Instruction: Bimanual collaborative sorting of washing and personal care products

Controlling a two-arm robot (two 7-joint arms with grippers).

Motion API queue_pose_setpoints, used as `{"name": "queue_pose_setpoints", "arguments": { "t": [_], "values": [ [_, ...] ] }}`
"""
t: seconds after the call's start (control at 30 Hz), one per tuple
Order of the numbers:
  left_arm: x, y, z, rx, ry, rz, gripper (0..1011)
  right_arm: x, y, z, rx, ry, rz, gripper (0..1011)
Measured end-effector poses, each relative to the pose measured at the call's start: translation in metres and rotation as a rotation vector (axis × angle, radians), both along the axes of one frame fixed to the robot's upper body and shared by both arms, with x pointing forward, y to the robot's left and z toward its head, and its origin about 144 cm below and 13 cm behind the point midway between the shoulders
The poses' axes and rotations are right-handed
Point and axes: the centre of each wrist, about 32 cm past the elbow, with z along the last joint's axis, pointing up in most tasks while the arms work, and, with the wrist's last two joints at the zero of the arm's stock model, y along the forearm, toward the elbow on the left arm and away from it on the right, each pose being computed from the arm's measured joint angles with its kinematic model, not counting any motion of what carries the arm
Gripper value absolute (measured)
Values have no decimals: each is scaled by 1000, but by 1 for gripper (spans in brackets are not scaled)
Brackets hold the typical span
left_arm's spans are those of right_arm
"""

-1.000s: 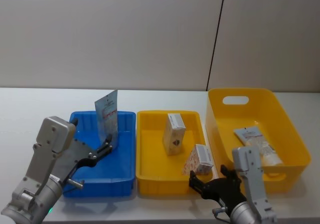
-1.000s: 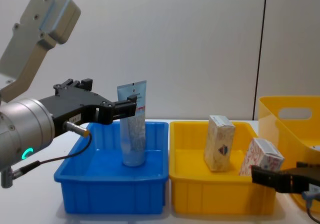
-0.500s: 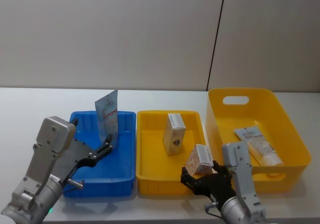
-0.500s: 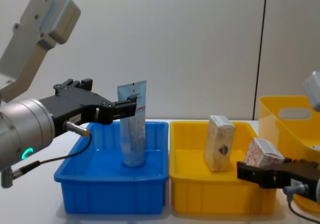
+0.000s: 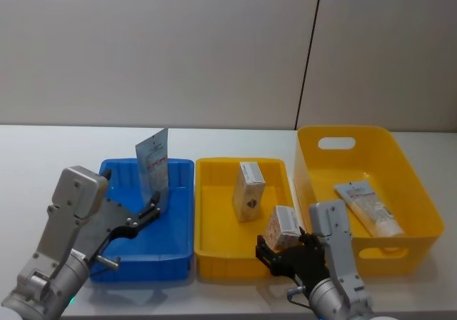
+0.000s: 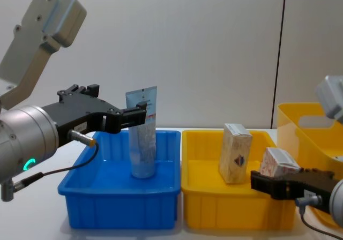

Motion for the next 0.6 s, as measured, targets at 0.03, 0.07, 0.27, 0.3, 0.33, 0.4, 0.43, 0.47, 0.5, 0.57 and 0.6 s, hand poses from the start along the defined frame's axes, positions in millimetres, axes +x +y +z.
{"name": "queue_pose_setpoints", "arguments": {
  "t": [0.03,0.07,0.27,0.3,0.33,0.4,0.43,0.47,0.5,0.57,0.6],
  "values": [
    [0,0,0,0,0,0,1001,0,0,0,0,-1,0,905],
    [0,0,0,0,0,0,1002,0,1,0,-1,-1,0,870],
    [0,0,0,0,0,0,1001,1,2,0,-3,-2,-1,679],
    [0,0,0,0,0,0,1001,1,2,0,-3,-2,-1,664],
    [0,0,0,0,0,0,1001,1,2,-1,-3,-2,-1,611],
    [0,0,0,0,0,0,1001,1,2,-1,-4,-2,-1,558],
    [0,0,0,0,0,0,1001,1,2,-1,-4,-2,-1,524],
    [0,0,0,0,0,0,1001,1,2,-1,-4,-2,-1,499],
    [0,0,0,0,0,0,1001,1,2,-1,-4,-2,-1,466],
    [0,0,0,0,0,0,1001,1,3,-1,-4,-3,-1,402],
    [0,0,0,0,0,0,1001,1,3,-1,-4,-3,-1,363]
  ]
}}
